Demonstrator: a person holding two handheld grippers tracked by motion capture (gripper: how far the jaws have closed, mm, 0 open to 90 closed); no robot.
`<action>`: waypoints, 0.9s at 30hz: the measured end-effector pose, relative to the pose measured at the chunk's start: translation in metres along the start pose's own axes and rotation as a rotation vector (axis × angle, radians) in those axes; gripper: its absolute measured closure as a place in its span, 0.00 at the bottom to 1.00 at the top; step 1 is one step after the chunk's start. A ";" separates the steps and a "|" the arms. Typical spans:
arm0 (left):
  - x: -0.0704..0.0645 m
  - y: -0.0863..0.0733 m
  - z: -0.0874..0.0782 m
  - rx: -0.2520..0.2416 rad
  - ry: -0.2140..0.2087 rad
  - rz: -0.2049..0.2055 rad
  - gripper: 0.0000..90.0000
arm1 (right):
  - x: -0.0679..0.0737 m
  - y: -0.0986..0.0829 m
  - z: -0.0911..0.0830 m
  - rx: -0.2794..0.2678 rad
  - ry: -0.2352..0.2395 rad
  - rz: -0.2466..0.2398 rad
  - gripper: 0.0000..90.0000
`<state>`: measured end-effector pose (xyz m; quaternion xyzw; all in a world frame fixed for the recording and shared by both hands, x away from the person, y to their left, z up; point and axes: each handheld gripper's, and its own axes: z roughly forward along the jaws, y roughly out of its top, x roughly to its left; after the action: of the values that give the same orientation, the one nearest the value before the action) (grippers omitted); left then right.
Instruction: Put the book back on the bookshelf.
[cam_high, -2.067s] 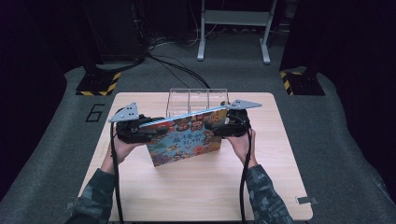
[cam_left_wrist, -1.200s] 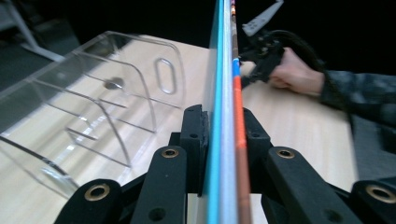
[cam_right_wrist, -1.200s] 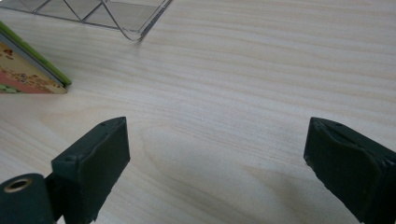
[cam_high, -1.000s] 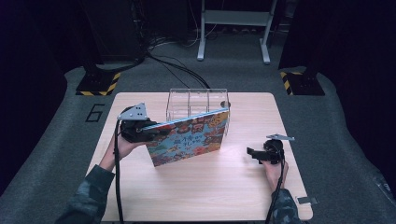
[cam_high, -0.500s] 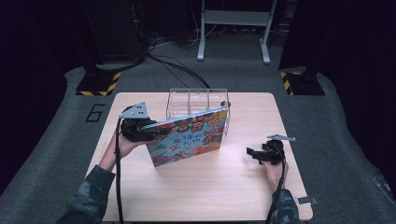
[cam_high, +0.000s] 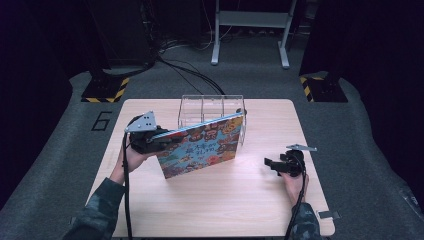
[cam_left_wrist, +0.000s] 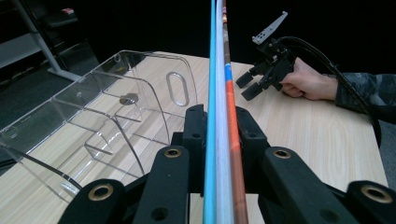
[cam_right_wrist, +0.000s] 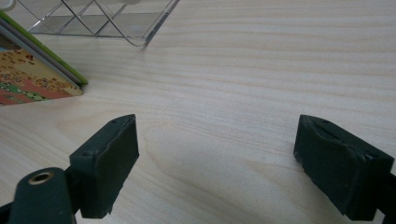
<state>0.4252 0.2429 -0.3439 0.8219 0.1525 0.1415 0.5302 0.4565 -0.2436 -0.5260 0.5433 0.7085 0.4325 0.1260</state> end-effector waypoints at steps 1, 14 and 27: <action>-0.001 0.000 0.000 -0.002 0.010 -0.008 0.87 | 0.000 0.000 0.000 0.000 0.001 0.001 0.15; -0.004 0.005 -0.008 0.006 0.060 -0.042 0.89 | 0.000 0.000 0.000 -0.002 0.004 0.008 0.15; -0.006 0.016 -0.028 -0.033 0.090 -0.092 0.89 | 0.001 0.000 0.001 -0.004 -0.039 -0.004 0.14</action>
<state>0.4104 0.2574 -0.3183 0.7981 0.2113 0.1563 0.5422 0.4570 -0.2425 -0.5261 0.5500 0.7060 0.4231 0.1416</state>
